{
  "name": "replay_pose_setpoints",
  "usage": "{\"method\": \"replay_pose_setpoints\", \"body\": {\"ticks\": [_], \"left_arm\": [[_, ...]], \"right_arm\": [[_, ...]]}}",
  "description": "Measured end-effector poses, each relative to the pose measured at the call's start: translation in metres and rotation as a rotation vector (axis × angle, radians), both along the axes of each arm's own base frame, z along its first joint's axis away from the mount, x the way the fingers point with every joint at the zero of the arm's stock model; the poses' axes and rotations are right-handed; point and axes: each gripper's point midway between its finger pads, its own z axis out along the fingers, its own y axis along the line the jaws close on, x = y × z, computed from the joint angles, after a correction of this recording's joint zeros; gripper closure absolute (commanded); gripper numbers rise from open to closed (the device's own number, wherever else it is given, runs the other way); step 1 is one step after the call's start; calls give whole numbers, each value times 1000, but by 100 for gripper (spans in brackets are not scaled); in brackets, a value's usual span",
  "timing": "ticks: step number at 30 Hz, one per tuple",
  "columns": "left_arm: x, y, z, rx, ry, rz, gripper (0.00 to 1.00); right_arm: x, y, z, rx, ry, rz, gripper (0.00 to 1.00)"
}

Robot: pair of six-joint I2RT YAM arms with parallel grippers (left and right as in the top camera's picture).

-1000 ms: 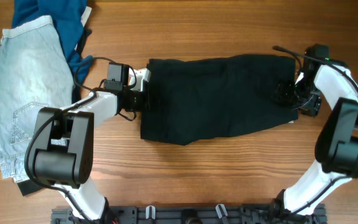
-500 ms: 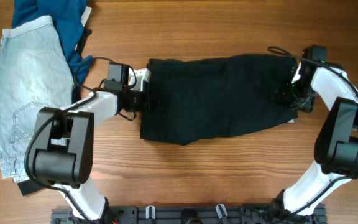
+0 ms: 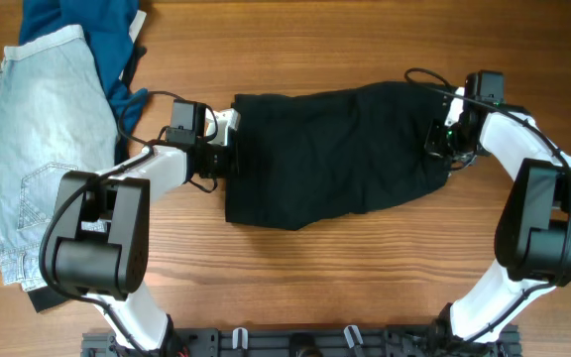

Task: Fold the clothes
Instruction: 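Fold the right half of the shorts over onto the left half with the right gripper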

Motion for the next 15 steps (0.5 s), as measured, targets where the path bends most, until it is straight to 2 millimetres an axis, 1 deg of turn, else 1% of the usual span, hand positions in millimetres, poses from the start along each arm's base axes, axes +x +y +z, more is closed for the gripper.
{"method": "replay_pose_setpoints", "body": {"ticks": [4, 7, 10, 15], "left_arm": [[0, 0, 0, 1, 2, 0, 96], [0, 0, 0, 4, 4, 1, 96], [0, 1, 0, 6, 6, 2, 96], [-1, 1, -1, 9, 9, 3, 96]], "right_arm": [[5, 9, 3, 60, -5, 11, 96], [2, 8, 6, 100, 31, -2, 96], [-5, 0, 10, 145, 76, -38, 96], [0, -26, 39, 201, 50, -104, 96]]}}
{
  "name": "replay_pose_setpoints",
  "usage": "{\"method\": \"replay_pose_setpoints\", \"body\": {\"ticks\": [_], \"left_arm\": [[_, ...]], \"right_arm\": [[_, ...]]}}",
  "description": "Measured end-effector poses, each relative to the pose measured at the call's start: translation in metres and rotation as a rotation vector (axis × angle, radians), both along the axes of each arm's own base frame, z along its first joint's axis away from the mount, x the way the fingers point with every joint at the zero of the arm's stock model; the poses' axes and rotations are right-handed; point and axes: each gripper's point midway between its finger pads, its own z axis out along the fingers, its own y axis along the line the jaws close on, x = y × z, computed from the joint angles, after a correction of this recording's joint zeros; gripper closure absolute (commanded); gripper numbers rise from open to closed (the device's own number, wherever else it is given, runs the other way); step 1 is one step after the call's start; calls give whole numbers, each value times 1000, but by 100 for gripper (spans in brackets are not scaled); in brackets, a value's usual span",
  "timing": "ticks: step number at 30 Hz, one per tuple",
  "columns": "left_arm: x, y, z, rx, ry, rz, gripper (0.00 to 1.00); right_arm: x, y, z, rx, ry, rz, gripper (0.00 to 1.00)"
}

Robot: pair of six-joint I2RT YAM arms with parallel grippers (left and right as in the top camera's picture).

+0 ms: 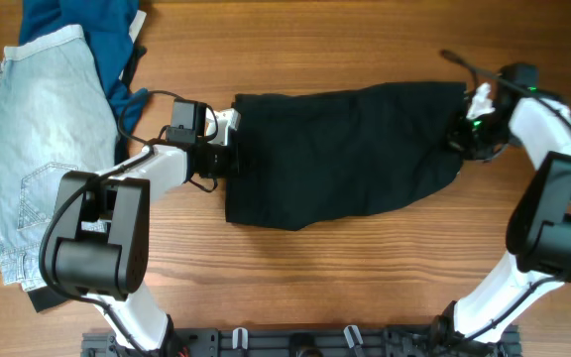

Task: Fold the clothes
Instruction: 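Fold the right half of the shorts over onto the left half with the right gripper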

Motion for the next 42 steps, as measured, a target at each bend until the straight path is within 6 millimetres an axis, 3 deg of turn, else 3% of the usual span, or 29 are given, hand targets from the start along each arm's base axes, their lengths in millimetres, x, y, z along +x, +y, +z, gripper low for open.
{"method": "replay_pose_setpoints", "body": {"ticks": [4, 8, 11, 14, 22, 27, 35, 42], "left_arm": [[0, 0, 0, 2, 0, 0, 96], [0, 0, 0, 2, 0, 0, 96], [0, 0, 0, 2, 0, 0, 96], [0, 0, 0, 2, 0, 0, 96], [0, 0, 0, 3, 0, 0, 96], [0, 0, 0, 2, 0, 0, 96], [1, 0, 0, 2, -4, 0, 96], [1, 0, 0, 1, -4, 0, 96]], "right_arm": [[-4, -2, 33, 10, -47, 24, 96], [3, 10, 69, -16, -139, 88, 96], [9, 36, 96, -36, -217, 168, 96], [12, 79, 110, -36, -266, 278, 96], [8, 197, 120, 9, -355, 517, 96], [-4, 246, 124, 39, -382, 596, 96], [-13, 281, 123, 43, -394, 635, 96], [-16, 303, 99, 53, -347, 650, 95]]}}
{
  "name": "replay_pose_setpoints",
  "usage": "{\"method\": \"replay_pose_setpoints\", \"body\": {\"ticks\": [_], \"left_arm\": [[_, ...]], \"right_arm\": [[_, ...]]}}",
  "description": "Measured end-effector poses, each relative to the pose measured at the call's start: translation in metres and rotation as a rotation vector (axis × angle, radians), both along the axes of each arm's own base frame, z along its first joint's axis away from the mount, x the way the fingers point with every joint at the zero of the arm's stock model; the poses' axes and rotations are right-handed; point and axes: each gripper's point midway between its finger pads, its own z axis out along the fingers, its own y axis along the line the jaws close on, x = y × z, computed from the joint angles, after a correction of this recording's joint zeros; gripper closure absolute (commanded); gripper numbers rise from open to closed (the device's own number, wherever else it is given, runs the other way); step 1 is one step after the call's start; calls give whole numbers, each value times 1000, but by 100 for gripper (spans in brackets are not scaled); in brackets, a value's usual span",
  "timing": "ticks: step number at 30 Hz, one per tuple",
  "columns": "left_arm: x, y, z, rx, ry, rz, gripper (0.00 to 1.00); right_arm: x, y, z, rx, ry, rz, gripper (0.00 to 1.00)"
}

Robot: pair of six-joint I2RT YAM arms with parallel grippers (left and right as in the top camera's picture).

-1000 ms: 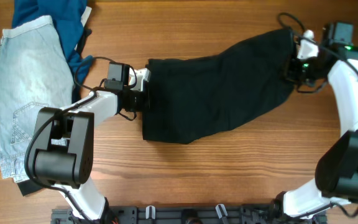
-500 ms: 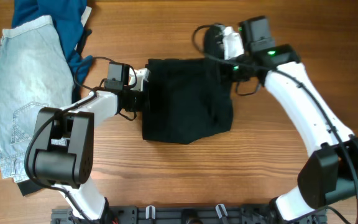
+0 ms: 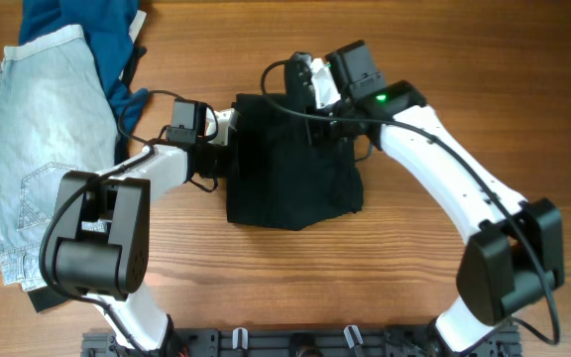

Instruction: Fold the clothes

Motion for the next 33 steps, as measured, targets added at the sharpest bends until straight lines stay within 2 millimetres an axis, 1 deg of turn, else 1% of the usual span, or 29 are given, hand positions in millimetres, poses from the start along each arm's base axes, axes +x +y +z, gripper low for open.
{"method": "replay_pose_setpoints", "body": {"ticks": [1, 2, 3, 4, 5, 6, 8, 11, 14, 15, 17, 19, 21, 23, 24, 26, 28, 33], "left_arm": [[0, 0, 0, 0, 0, 0, 96], [0, 0, 0, 0, 0, 0, 96], [0, 0, 0, 0, 0, 0, 96], [0, 0, 0, 1, 0, 0, 96], [0, 0, 0, 0, 0, 0, 96], [0, 0, 0, 0, 0, 0, 96], [0, 0, 0, 0, 0, 0, 96], [0, 0, 0, 0, 0, 0, 95], [0, 0, 0, 0, 0, 0, 92], [-1, 0, 0, 0, 4, 0, 88], [-3, 2, 1, 3, 19, 3, 76], [-8, 6, 5, 9, 57, 14, 61], [-14, 17, 11, 22, 96, 40, 32], [-19, 33, 19, 46, 125, 82, 9], [-20, 38, 23, 54, 128, 96, 0], [-21, 51, 36, 67, 128, 131, 0], [-18, 62, 56, 66, 89, 167, 0], [-11, 73, 111, 55, -57, 203, 0]], "right_arm": [[0, 4, -3, 2, 4, 3, 93], [0, 9, -7, 4, 7, 7, 85], [-1, 14, -10, 8, 8, 17, 72], [-1, 19, -11, 14, 3, 25, 53], [-1, 24, -12, 24, 3, 28, 38], [-1, 33, -9, 46, -10, 41, 21], [-3, 42, -6, 66, -19, 60, 12], [-6, 48, -3, 85, -15, 74, 8], [-2, 45, 4, 91, -10, 66, 7], [-1, 44, 5, 91, -10, 63, 7], [7, 37, 14, 97, -16, 42, 7], [12, 30, 17, 98, -15, 24, 7], [16, 20, 16, 92, -1, 1, 7], [14, 10, 12, 75, 29, -15, 7], [12, 6, 10, 67, 43, -19, 7], [8, 2, 6, 47, 66, -25, 6], [3, -1, 3, 31, 81, -20, 6], [-1, -5, 0, 1, 83, 3, 7]]}}
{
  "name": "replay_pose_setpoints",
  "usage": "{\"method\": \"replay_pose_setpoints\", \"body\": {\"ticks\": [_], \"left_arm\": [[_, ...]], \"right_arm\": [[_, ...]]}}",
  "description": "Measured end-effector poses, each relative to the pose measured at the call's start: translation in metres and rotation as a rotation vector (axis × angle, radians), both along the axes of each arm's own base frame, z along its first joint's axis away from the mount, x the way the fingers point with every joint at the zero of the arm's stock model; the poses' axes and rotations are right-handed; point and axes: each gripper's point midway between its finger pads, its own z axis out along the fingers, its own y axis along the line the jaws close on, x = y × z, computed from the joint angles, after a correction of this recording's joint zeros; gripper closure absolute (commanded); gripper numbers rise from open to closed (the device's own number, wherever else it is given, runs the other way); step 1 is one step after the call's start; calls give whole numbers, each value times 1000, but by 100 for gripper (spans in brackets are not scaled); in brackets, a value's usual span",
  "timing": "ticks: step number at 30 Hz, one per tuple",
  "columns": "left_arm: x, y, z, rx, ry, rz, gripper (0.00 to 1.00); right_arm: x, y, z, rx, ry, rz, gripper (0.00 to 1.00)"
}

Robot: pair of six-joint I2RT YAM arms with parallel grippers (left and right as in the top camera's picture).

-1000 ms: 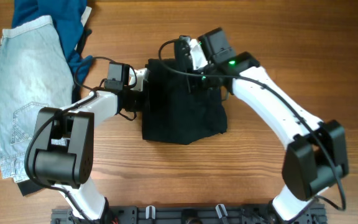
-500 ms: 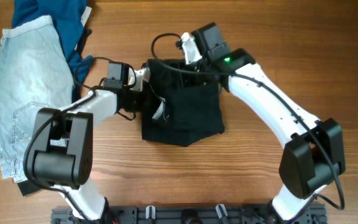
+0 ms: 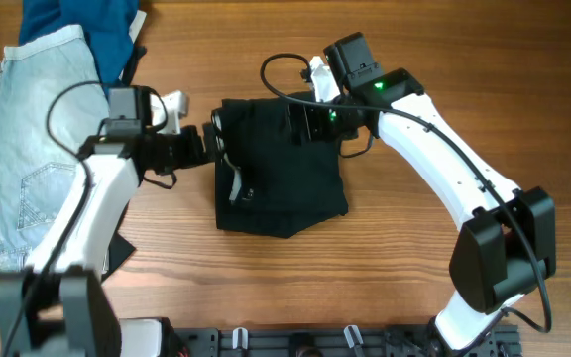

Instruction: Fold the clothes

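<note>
A black garment [image 3: 295, 188] lies doubled over in the middle of the table, a small pale strip [image 3: 236, 184] showing on its left part. My left gripper [image 3: 212, 142] is at the garment's upper left corner, and its jaws look shut on the cloth edge. Reaching in from the right, my right gripper [image 3: 305, 123] sits low on the garment's top edge. Its fingers are shut on the folded-over layer. The fingertips of both are partly hidden by black cloth.
A pale denim garment [image 3: 38, 139] and a blue garment [image 3: 72, 30] are piled at the table's left side. A dark scrap [image 3: 119, 253] lies below the left arm. The right arm's black cable [image 3: 276, 64] loops above the garment.
The left arm has pulled back to the left and changed pose, and the garment's left edge has shifted left with it. The right gripper has sunk slightly onto the top edge. A pale strip now shows.
The black garment lay spread out wide, with my left gripper on its left edge and my right on its right end. The right end was then stretched further right. Later the right gripper held that end over the left half, halving the garment. Now it lies shorter and further left.
</note>
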Motion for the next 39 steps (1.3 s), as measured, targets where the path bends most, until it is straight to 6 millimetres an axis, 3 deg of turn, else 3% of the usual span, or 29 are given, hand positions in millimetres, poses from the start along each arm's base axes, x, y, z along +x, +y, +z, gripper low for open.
{"method": "replay_pose_setpoints", "body": {"ticks": [3, 6, 12, 19, 26, 32, 35, 39], "left_arm": [[0, 4, 23, -3, -63, 18, 0], [0, 13, 45, -2, -126, 44, 0], [1, 35, 62, 19, -179, 114, 0], [2, 41, 61, 27, -178, 131, 0], [2, 41, 61, 27, -177, 131, 0], [2, 41, 61, 28, -177, 131, 0], [2, 42, 61, 34, -177, 135, 0], [2, 44, 60, 44, -177, 141, 0]], "right_arm": [[0, -2, -2, -16, -12, 20, 11], [-5, -5, -12, -36, -12, 50, 21], [-28, -5, -61, -99, 55, 130, 30], [-48, -2, -106, -199, 105, 173, 28], [-49, -27, -125, -316, 157, 109, 11], [-22, -78, -127, -417, 137, -21, 2], [-4, -123, -128, -457, 141, -126, 4], [-1, -166, -123, -478, 214, -213, 4]]}}
